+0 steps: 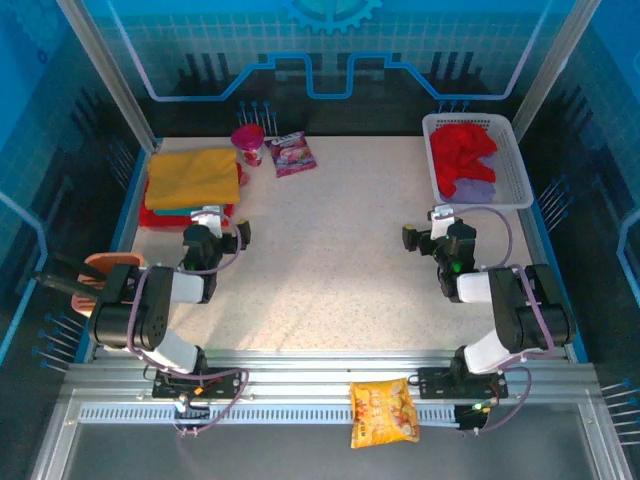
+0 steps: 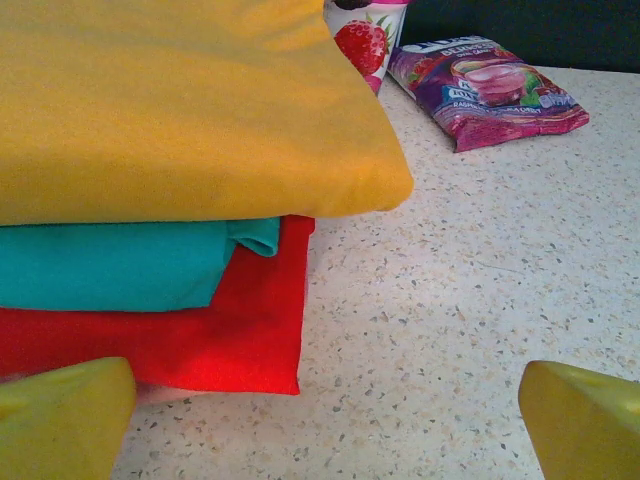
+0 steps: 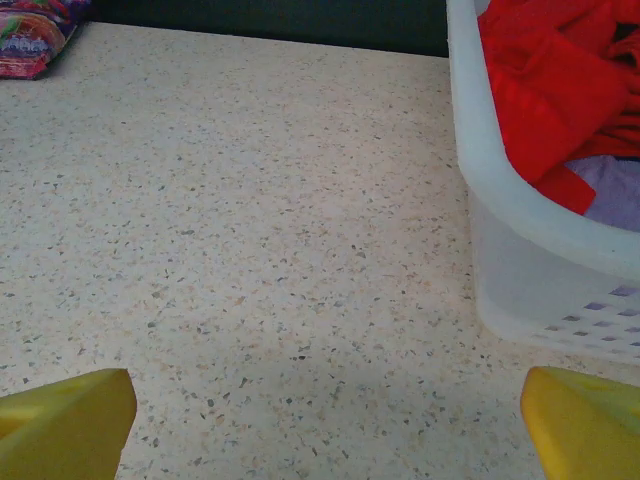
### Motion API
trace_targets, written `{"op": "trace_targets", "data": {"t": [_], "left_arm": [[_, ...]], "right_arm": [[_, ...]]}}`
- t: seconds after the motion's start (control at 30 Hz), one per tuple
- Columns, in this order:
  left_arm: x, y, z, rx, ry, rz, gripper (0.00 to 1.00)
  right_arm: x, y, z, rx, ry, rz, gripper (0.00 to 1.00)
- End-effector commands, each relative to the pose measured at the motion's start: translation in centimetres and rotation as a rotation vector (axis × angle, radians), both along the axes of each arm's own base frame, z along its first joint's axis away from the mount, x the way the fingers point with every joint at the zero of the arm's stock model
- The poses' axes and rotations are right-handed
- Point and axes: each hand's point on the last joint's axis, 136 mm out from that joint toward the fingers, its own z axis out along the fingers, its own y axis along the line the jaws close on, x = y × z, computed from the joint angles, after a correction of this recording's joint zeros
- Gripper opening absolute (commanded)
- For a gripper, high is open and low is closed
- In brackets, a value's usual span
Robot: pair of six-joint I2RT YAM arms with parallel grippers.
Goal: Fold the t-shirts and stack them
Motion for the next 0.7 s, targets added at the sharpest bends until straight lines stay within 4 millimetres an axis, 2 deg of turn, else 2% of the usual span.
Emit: {"op": "trace_targets", "data": {"t": [0.0,0.37,0.67], "left_arm": [[0.43,-0.55,0.36,0.014,-0.006,-0.032,0.99],[0.37,-0.89,0.3,0.0,-0.004,-0.062,0.99],[0.45,-0.67,0.34,0.002,-0.004,-0.049,0.99]], "right_arm": [[0.67,-0.18,0.91,-0.007,-0.033,-0.002,1.0],[0.63,-0.83,1.0,-0.005,-0.04,-0.039,1.0],[0.66,-0.52,0.9,-0.018,-0.036,-0.029,1.0]]}}
